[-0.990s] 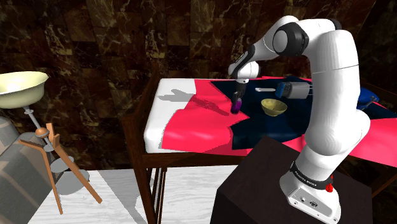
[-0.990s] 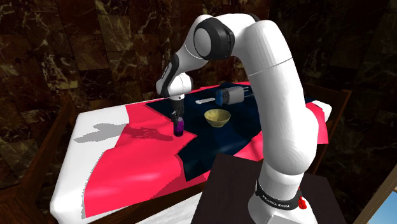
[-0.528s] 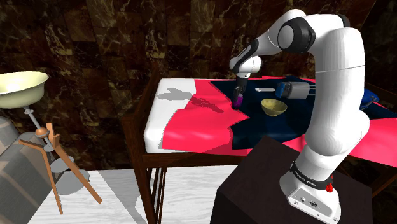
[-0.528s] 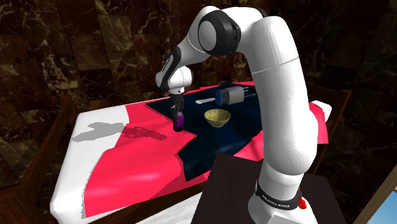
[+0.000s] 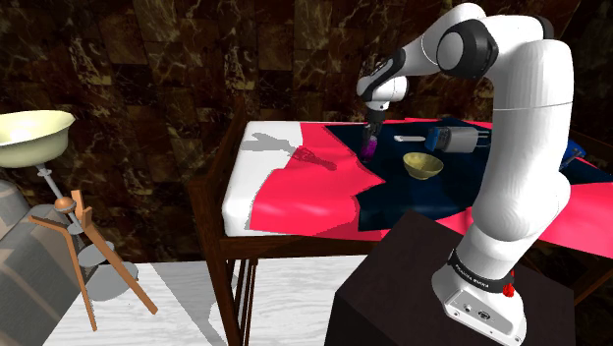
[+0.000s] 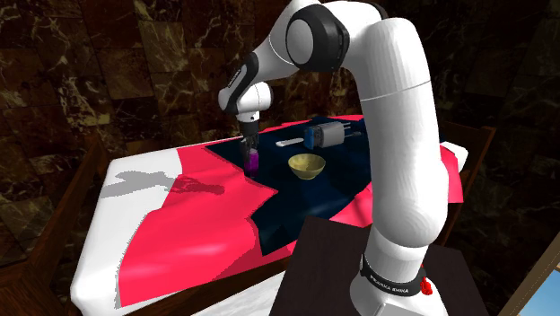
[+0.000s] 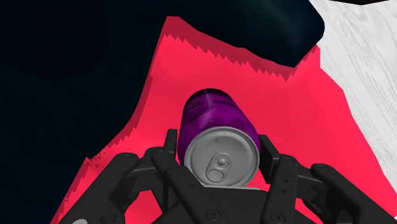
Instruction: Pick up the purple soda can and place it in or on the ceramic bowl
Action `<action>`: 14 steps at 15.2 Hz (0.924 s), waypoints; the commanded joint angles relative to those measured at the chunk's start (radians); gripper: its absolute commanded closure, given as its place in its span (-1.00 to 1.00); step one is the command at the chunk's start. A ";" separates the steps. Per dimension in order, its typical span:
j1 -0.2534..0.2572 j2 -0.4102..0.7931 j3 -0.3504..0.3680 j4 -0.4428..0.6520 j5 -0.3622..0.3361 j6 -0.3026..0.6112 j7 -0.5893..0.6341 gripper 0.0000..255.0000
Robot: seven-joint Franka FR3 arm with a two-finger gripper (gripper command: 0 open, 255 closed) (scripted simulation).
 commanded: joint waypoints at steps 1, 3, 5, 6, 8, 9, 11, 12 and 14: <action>0.004 -0.020 -0.004 0.001 -0.009 -0.020 0.006 1.00; 0.007 -0.034 -0.007 0.010 -0.016 -0.042 0.011 1.00; 0.009 -0.048 -0.010 0.020 -0.023 -0.064 0.015 1.00; 0.010 -0.054 -0.011 0.025 -0.026 -0.075 0.017 1.00; 0.011 -0.066 -0.013 0.036 -0.032 -0.098 0.021 1.00; 0.012 -0.072 -0.015 0.042 -0.035 -0.110 0.023 1.00; -0.002 -0.076 -0.022 0.043 -0.034 -0.114 0.002 1.00; -0.017 -0.077 -0.029 0.044 -0.033 -0.117 -0.020 1.00; -0.046 -0.077 -0.043 0.049 -0.029 -0.124 -0.064 1.00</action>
